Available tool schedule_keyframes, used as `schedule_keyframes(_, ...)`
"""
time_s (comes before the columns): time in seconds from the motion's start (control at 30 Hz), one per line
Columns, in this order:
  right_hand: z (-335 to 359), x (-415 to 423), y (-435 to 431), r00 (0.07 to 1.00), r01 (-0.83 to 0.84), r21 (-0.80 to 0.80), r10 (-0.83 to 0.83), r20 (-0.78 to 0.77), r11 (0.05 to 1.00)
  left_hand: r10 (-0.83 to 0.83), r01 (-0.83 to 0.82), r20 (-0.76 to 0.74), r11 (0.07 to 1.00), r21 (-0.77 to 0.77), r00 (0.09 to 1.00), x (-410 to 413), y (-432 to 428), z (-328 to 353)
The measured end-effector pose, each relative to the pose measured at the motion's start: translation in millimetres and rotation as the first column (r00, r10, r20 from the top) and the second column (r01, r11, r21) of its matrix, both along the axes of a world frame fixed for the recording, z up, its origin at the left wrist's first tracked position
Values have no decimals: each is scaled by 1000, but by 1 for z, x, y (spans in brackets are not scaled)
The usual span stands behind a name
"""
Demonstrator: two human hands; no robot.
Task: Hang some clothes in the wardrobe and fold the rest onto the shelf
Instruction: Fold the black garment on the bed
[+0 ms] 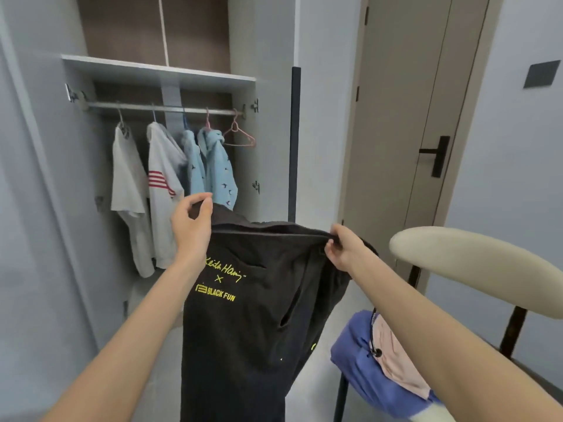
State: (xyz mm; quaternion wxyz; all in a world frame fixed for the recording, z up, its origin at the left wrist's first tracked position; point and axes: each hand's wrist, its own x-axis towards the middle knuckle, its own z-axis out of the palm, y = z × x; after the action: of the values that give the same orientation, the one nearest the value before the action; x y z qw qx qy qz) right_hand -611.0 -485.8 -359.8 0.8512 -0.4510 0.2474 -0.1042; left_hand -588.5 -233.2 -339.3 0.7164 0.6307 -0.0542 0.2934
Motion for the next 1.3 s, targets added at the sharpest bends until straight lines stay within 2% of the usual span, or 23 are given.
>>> schedule_keyframes(0.1,-27,-2,16,998,-45,-23,44,-45,999,-19,23,-78,998,54,997,-1,14,-21)
schedule_keyframes(0.2,-36,-7,28,994,-109,-79,109,-8,991,-90,115,-195,986,124,977,1,28,-40)
schedule_keyframes(0.27,-34,-9,34,987,-158,-141,162,17,977,-88,171,-305,951,257,948,1,36,-50)
schedule_keyframes(0.33,-31,-7,40,975,-209,-219,219,23,953,-52,243,-394,857,453,918,1,39,-58)
schedule_keyframes(0.43,-23,-2,53,954,-283,-316,300,6,906,-92,391,-428,607,692,899,-5,31,-69)
schedule_keyframes(0.5,-17,2,62,944,-309,-354,331,1,882,-169,443,-413,450,775,895,-10,15,-76)
schedule_keyframes(0.53,-15,4,65,942,-312,-365,335,1,877,-212,448,-395,422,788,894,-12,5,-78)
schedule_keyframes(0.6,-10,7,67,944,-305,-388,329,-3,870,-316,483,-371,464,742,873,-14,-11,-81)
schedule_keyframes(0.7,-7,10,57,936,-308,-432,350,19,847,-418,597,-427,537,596,802,-13,-27,-78)
schedule_keyframes(0.8,-7,10,41,931,-298,-496,363,38,816,-485,689,-491,547,475,724,-7,-36,-78)
schedule_keyframes(0.87,-12,9,32,930,-320,-489,368,1,811,-512,715,-500,533,453,699,-7,-46,-80)
schedule_keyframes(0.97,-24,6,20,888,-439,-387,456,-51,811,-515,682,-447,584,441,731,-7,-64,-83)
schedule_keyframes(1.07,-41,4,12,864,-487,-367,499,-69,793,-460,640,-450,618,457,765,-5,-73,-87)
schedule_keyframes(1.3,-66,1,21,853,-504,-449,505,-129,738,-431,658,-503,563,500,750,-2,-68,-102)
